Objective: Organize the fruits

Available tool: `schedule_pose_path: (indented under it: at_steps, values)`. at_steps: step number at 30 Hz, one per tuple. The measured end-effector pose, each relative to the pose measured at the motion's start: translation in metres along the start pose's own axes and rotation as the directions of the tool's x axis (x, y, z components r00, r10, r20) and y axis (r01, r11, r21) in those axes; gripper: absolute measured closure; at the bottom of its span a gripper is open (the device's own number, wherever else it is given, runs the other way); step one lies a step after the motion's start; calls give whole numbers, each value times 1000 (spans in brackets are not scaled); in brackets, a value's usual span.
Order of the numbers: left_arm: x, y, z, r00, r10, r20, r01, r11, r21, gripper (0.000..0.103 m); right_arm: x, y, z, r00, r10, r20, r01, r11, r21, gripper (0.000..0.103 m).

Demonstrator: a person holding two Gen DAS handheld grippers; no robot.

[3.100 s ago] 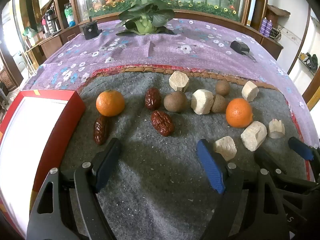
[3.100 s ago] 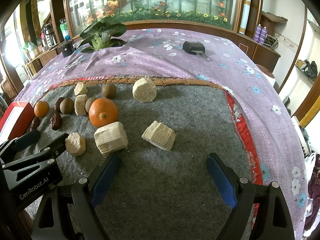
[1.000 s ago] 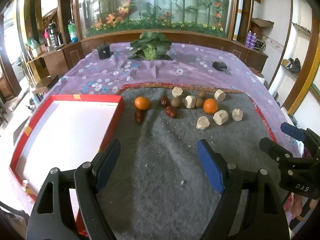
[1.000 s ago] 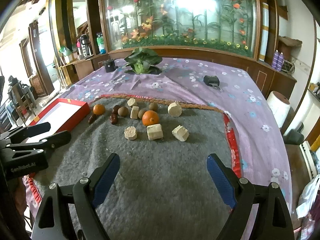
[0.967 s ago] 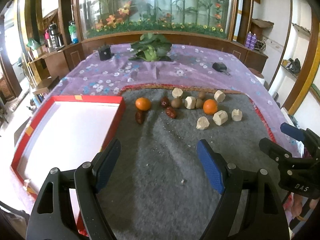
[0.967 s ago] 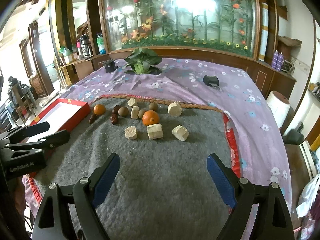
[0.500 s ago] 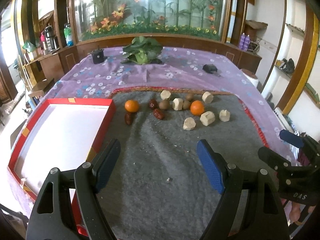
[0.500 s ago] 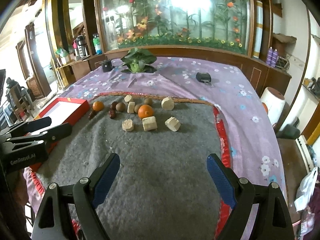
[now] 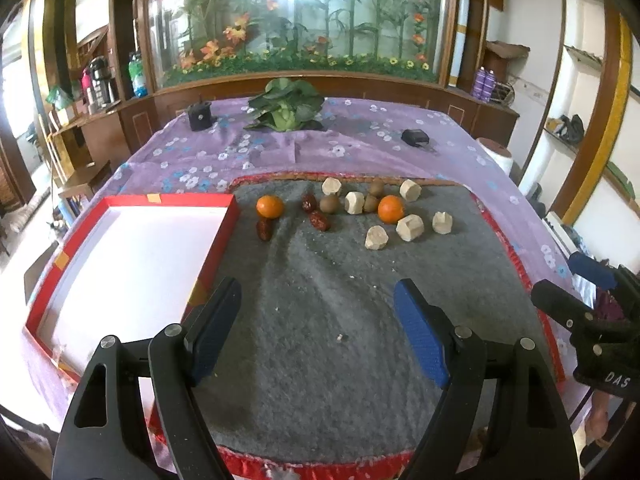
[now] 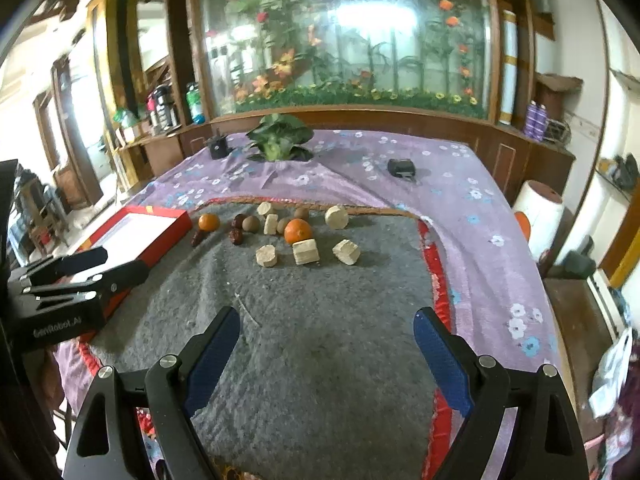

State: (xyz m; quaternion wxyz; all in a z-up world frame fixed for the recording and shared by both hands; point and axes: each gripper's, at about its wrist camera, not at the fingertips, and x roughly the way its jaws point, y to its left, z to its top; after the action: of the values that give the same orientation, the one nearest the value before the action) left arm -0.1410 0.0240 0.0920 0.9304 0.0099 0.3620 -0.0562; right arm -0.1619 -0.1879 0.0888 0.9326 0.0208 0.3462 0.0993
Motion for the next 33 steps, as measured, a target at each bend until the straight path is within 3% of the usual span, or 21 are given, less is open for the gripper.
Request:
schedule_pose_path:
  at_steps: [3, 6, 14, 22, 33]
  values:
    - [-3, 2, 0, 1000, 1, 17, -1, 1000, 6, 23, 1, -4, 2, 1000, 23, -20, -22, 1000, 21, 15]
    - [-3, 8, 1, 1000, 3, 20, -3, 1000, 4, 23, -5, -7, 8, 1000, -12, 1, 11, 1000, 29, 15]
    - [18, 5, 12, 999, -31, -33, 30, 1000, -5, 23, 3, -12, 5, 1000, 11, -25, -10, 999, 45, 15]
    - [83, -27, 21, 989, -37, -140, 45, 998, 53, 23, 34, -20, 6, 998, 13, -64, -13, 1000, 3, 15]
    - [135, -45, 37, 978, -27, -206, 38, 998, 48, 23, 83, -53, 16, 991, 51, -128, -43, 997, 62, 15]
